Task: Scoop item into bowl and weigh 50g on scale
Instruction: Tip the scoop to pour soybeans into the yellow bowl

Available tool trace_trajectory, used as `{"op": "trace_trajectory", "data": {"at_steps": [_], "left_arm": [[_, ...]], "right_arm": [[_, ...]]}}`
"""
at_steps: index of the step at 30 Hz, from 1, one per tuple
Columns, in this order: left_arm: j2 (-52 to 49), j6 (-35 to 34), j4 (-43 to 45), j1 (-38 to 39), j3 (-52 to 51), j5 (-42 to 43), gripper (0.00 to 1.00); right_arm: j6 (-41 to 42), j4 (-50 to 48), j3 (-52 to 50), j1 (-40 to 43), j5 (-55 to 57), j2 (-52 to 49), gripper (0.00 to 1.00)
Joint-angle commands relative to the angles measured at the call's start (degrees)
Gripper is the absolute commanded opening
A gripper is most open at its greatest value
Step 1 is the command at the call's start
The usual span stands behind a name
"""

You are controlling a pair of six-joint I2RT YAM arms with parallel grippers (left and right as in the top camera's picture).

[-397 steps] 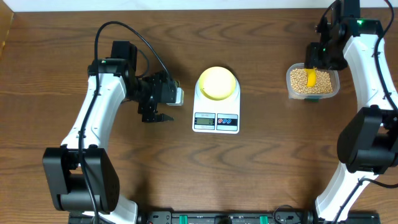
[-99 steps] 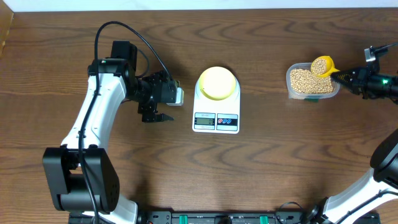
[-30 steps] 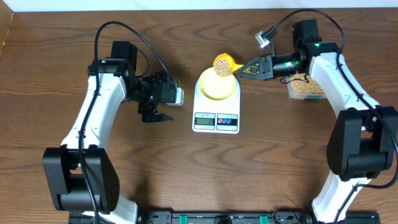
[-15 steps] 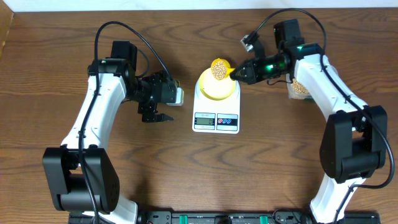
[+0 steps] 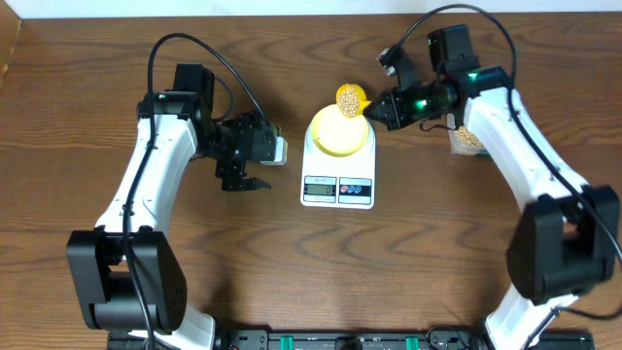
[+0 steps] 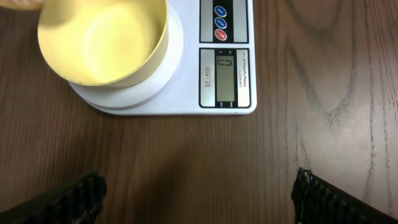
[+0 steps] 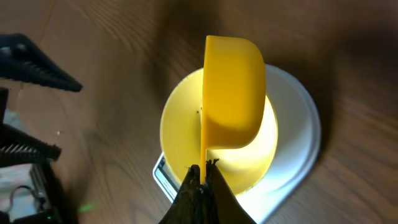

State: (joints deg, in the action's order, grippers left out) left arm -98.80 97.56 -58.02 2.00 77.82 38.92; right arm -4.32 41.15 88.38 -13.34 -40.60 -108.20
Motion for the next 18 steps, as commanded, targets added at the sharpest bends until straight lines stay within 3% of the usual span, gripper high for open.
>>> {"op": "trace_trajectory", "data": {"at_steps": [1,10,18], "left_arm": [[0.0,0.8,-0.1,0.1,0.1,1.1,0.98],[0.0,0.8,-0.1,0.1,0.0,1.1,0.98],[0.0,0.8,-0.1,0.1,0.1,1.1,0.98]], "right_arm": [[-4.6,1.1,0.0,-2.2,3.2,3.9,0.01],[-7.1,4.3,0.0,-7.8,21.0,4.3,0.01],[-9.9,4.0,0.0,-10.1,21.5,4.1,0.01]]}}
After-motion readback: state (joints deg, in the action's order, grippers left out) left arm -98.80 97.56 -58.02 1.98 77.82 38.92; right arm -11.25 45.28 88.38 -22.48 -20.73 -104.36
